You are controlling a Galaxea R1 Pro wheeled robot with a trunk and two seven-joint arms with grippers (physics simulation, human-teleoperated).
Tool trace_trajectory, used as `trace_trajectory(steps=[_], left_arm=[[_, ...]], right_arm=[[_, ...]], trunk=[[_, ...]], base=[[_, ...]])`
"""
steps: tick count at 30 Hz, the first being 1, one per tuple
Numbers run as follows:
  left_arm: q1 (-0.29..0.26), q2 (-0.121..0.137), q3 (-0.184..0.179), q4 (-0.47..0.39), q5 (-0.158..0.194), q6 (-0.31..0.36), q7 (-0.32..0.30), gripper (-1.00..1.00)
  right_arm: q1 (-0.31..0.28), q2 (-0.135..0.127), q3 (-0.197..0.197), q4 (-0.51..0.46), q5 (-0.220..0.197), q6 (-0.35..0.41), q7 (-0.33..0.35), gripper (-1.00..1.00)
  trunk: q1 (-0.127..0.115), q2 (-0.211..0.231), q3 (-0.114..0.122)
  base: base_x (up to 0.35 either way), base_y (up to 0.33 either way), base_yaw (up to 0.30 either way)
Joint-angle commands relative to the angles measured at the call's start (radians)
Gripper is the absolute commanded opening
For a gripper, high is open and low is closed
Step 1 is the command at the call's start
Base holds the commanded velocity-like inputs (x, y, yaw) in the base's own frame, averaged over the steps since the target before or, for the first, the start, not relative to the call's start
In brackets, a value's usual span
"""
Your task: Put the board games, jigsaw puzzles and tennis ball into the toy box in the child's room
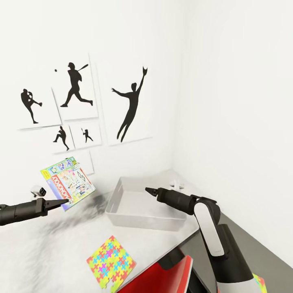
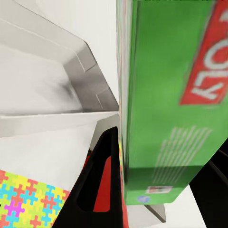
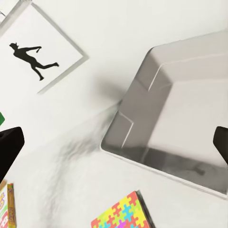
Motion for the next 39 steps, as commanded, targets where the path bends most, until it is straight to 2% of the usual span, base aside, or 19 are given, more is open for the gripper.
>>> trace_trajectory(steps=[1,7,12,16,33,35,36,39], left_arm=[[-0.001,0.000,0.000,0.000,0.000,0.010,-0.004,-1.00],[-0.001,0.000,-0.001,0.000,0.000,0.010,-0.004,-1.00],[0.000,0.000,-0.001,0.000,0.000,0.010,-0.004,-1.00],[-0.001,0.000,-0.001,0.000,0.000,0.010,-0.004,-1.00],[-0.001,-0.001,-0.001,0.000,-0.002,0.013,-0.004,-1.00],[-0.005,-0.019,-0.005,0.002,-0.004,0.015,-0.004,-1.00],[-0.008,-0.039,-0.006,0.002,-0.006,0.018,-0.004,-1.00],[-0.019,-0.103,-0.010,-0.005,-0.010,0.037,0.063,-1.00]], right_arm=[[-0.001,0.000,-0.001,-0.001,0.003,0.004,0.002,1.00],[-0.001,0.000,0.008,0.000,0.003,0.004,0.002,1.00],[-0.001,-0.001,0.057,0.003,0.004,-0.029,0.002,1.00],[-0.001,-0.001,0.071,0.003,0.004,-0.045,0.000,1.00],[-0.001,-0.014,0.060,-0.001,-0.003,-0.046,0.004,1.00],[0.001,-0.016,0.053,-0.004,-0.006,-0.051,0.014,1.00],[0.003,-0.017,0.045,-0.005,-0.006,-0.057,0.031,1.00],[0.006,-0.019,-0.007,-0.007,-0.007,-0.086,0.137,1.00]], trunk=[[0.001,-0.002,-0.002],[0.001,-0.002,-0.002],[0.001,-0.002,-0.002],[0.001,-0.002,-0.002],[0.001,-0.002,-0.002],[0.001,-0.002,-0.002],[0.001,-0.002,-0.002],[0.001,-0.002,-0.002]], base=[[0.160,0.000,0.000],[0.100,0.000,0.000],[0.006,0.000,0.000],[0.000,0.000,0.000],[0.000,0.000,0.000],[0.000,0.000,0.000],[0.000,0.000,0.000],[0.000,0.000,0.000]])
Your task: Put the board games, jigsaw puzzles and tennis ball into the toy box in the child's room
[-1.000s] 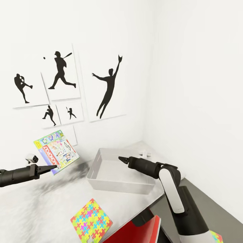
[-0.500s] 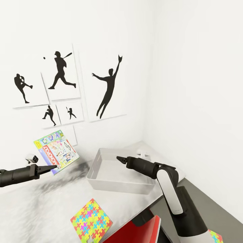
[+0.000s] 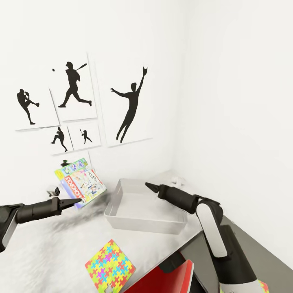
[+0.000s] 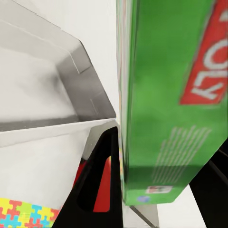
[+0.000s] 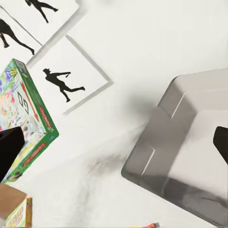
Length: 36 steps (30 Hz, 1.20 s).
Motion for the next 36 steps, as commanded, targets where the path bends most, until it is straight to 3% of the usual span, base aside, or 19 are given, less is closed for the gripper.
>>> trace_trajectory(steps=[1,5,6,9,11,13,15,20,25,30,36], left_arm=[[-0.015,-0.021,-0.001,0.000,0.002,0.016,0.027,-1.00],[-0.128,-0.115,-0.012,0.038,-0.003,0.027,0.172,-1.00],[-0.175,-0.155,-0.028,0.070,-0.007,0.030,0.226,-1.00],[-0.331,-0.258,-0.097,0.251,-0.022,0.034,0.390,-1.00],[-0.436,-0.306,-0.124,0.393,-0.028,0.031,0.493,-1.00],[-0.519,-0.340,-0.137,0.491,-0.031,0.030,0.569,-1.00],[-0.572,-0.356,-0.142,0.537,-0.032,0.030,0.623,-1.00],[-0.613,-0.393,-0.146,0.568,-0.032,0.031,0.709,-1.00],[-0.619,-0.417,-0.151,0.655,-0.034,0.012,0.774,-1.00],[-0.619,-0.420,-0.155,0.691,-0.036,-0.008,0.784,-1.00],[-0.619,-0.417,-0.188,0.697,-0.034,-0.012,0.782,-1.00]], right_arm=[[-0.001,0.000,-0.023,-0.001,0.007,-0.002,0.056,1.00],[-0.002,-0.009,-0.112,-0.002,0.007,-0.007,0.220,1.00],[-0.002,-0.018,-0.138,-0.003,0.007,-0.005,0.262,1.00],[-0.001,-0.055,-0.198,-0.003,0.006,0.001,0.377,1.00],[0.012,-0.088,-0.233,-0.003,0.006,0.002,0.458,1.00],[0.028,-0.119,-0.266,-0.003,0.006,0.003,0.547,1.00],[0.037,-0.139,-0.290,-0.003,0.006,0.003,0.630,1.00],[0.049,-0.154,-0.327,-0.003,0.006,0.011,0.726,1.00],[0.073,-0.152,-0.354,-0.003,0.006,0.003,0.741,1.00],[0.077,-0.148,-0.359,-0.003,0.008,0.000,0.739,1.00],[0.078,-0.148,-0.358,-0.003,0.009,0.002,0.737,1.00]], trunk=[[0.000,-0.002,-0.002],[0.000,-0.002,-0.002],[0.000,-0.002,-0.002],[0.000,-0.002,-0.002],[0.000,-0.002,-0.002],[0.000,-0.002,-0.002],[0.000,-0.002,-0.002],[0.000,-0.002,-0.002],[0.000,-0.002,-0.002],[0.000,-0.002,-0.002],[0.000,-0.002,-0.002]], base=[[0.000,0.000,0.000],[0.000,0.000,0.000],[0.000,0.000,0.000],[0.000,0.000,0.000],[0.000,0.000,0.000],[0.000,0.000,0.000],[0.000,0.000,0.000],[0.000,0.000,0.000],[0.000,0.000,0.000],[0.000,0.000,0.000],[0.000,0.000,0.000]])
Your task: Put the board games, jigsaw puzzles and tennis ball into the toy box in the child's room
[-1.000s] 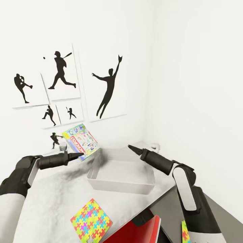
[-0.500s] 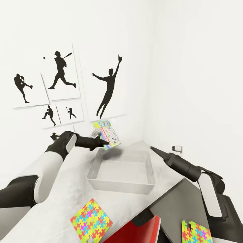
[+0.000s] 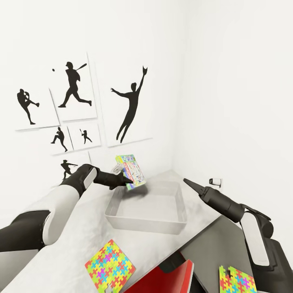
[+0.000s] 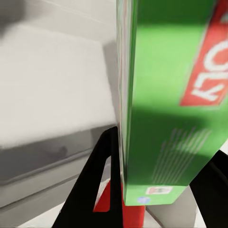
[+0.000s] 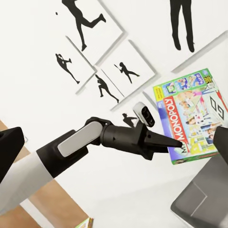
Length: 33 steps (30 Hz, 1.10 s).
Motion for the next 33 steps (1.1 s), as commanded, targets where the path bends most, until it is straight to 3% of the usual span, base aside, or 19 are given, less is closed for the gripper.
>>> trace_trajectory(steps=[1,15,17,24,31,33], left_arm=[[-0.001,0.000,0.001,-0.001,0.005,0.007,0.001,-1.00],[0.000,0.007,-0.010,-0.007,0.004,0.017,-0.003,-1.00],[0.000,0.006,-0.035,-0.007,-0.002,0.021,-0.001,-1.00],[0.000,-0.002,-0.179,-0.007,-0.013,0.053,-0.001,-1.00],[0.000,-0.002,-0.205,-0.006,-0.014,0.056,0.000,-1.00],[0.000,-0.001,-0.208,-0.005,-0.014,0.056,0.000,-1.00]], right_arm=[[-0.001,0.000,-0.001,0.000,-0.001,0.005,0.002,1.00],[-0.001,0.007,0.005,0.001,0.010,0.005,-0.001,1.00],[-0.001,0.007,0.006,0.001,0.010,0.007,-0.001,1.00],[-0.001,0.008,0.007,0.000,0.010,0.009,-0.001,1.00],[-0.001,0.009,0.012,0.000,0.010,0.016,-0.010,1.00],[-0.004,0.010,0.027,0.002,0.017,0.048,-0.072,1.00]], trunk=[[0.000,-0.002,-0.002],[0.000,-0.002,-0.002],[0.000,-0.002,-0.002],[0.000,-0.002,-0.002],[0.000,-0.002,-0.004],[0.000,-0.002,-0.007]], base=[[0.000,0.000,0.000],[0.000,0.000,0.000],[0.000,0.000,0.000],[0.000,0.000,0.000],[0.000,0.000,0.000],[0.000,0.000,0.000]])
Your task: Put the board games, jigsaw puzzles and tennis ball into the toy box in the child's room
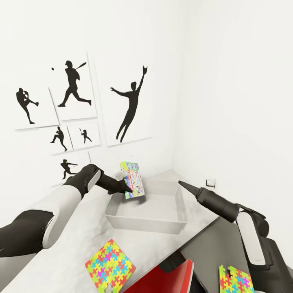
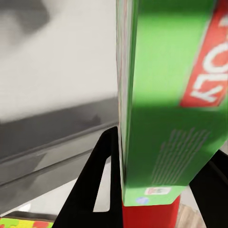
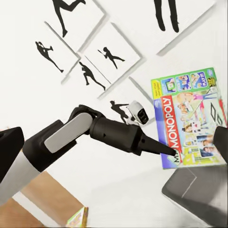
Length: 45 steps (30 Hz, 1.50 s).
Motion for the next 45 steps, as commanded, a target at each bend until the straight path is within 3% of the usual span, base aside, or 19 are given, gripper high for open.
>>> trace_trajectory(steps=[1,3,5,7,11,15,22,45], left_arm=[[-0.001,0.001,-0.008,-0.001,0.011,0.005,0.001,-1.00],[-0.001,0.000,-0.008,-0.001,0.011,0.005,0.001,-1.00],[-0.001,0.000,-0.007,-0.001,0.011,0.005,0.001,-1.00],[-0.001,0.001,-0.007,-0.001,0.011,0.006,0.001,-1.00],[-0.001,0.002,-0.006,-0.001,0.011,0.007,0.000,-1.00],[-0.001,0.002,-0.006,-0.001,0.012,0.007,-0.003,-1.00],[-0.001,0.002,-0.005,-0.001,0.012,0.007,-0.007,-1.00],[-0.001,0.012,-0.014,0.007,0.015,0.008,-0.010,-1.00]], right_arm=[[-0.010,-0.002,0.003,0.001,0.001,0.039,-0.054,1.00],[-0.092,-0.001,0.008,0.003,-0.004,0.111,-0.187,1.00],[-0.216,0.001,0.023,0.015,-0.008,0.148,-0.319,1.00],[-0.305,0.004,0.055,0.056,-0.009,0.154,-0.401,1.00],[-0.489,0.034,0.166,0.307,-0.009,0.154,-0.552,1.00],[-0.580,0.059,0.193,0.501,-0.009,0.154,-0.639,1.00],[-0.605,0.058,0.196,0.545,-0.009,0.154,-0.663,1.00],[-0.594,0.047,0.192,0.543,-0.007,0.154,-0.656,1.00]], trunk=[[0.000,-0.002,-0.003],[0.000,-0.002,-0.006],[0.000,-0.002,-0.010],[0.000,-0.002,-0.013],[0.000,-0.002,-0.019],[0.000,-0.002,-0.026],[0.000,-0.002,-0.038],[0.000,-0.002,-0.065]], base=[[0.000,0.000,0.000],[0.000,0.000,0.000],[0.000,0.000,0.000],[0.000,0.000,0.000],[0.000,0.000,0.000],[0.000,0.000,0.000],[0.000,0.000,0.000],[0.000,0.000,0.000]])
